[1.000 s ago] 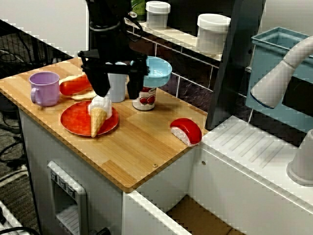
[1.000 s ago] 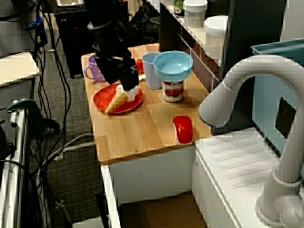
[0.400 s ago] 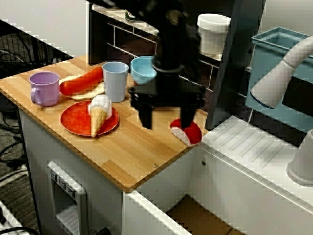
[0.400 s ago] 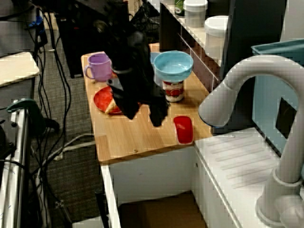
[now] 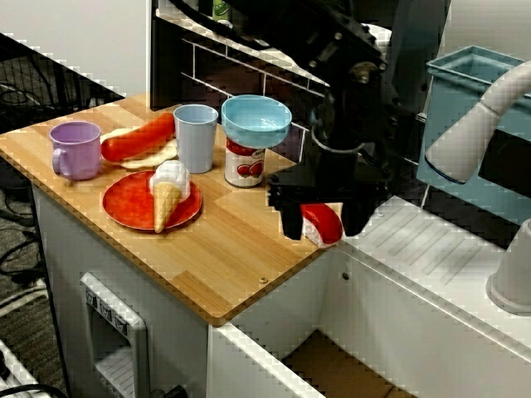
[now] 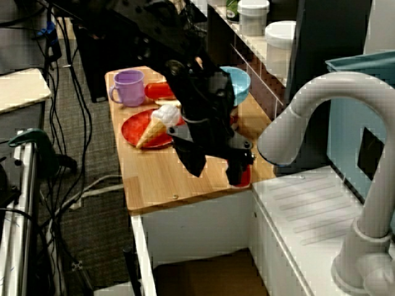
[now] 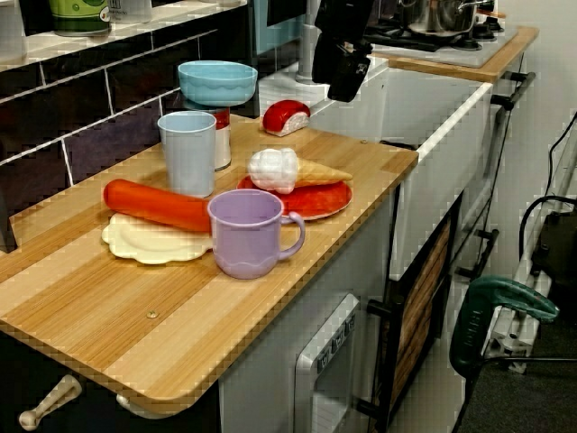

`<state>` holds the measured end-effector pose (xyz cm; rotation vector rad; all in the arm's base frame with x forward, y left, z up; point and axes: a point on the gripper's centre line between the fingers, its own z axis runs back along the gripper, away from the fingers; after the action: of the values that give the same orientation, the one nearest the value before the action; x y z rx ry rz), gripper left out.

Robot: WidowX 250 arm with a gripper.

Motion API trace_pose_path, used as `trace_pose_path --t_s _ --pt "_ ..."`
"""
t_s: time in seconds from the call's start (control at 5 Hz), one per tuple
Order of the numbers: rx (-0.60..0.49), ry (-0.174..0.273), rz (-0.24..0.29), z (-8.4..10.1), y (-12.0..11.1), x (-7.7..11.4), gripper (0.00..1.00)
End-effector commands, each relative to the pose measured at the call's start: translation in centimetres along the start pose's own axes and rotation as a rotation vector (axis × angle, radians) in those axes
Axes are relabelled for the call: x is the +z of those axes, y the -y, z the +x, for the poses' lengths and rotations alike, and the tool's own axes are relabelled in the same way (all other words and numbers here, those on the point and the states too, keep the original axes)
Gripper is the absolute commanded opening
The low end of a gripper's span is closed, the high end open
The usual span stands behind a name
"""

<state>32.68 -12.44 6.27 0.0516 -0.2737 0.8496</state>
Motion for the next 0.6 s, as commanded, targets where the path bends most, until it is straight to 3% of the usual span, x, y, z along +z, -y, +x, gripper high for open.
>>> trace_pose_path --t_s 0.0,0.4 --pt "0.1 0.004 -0.045 3.3 2.4 1.5 1.0" --pt "0.14 -0.027 -0.041 5.4 2.3 2.5 1.0"
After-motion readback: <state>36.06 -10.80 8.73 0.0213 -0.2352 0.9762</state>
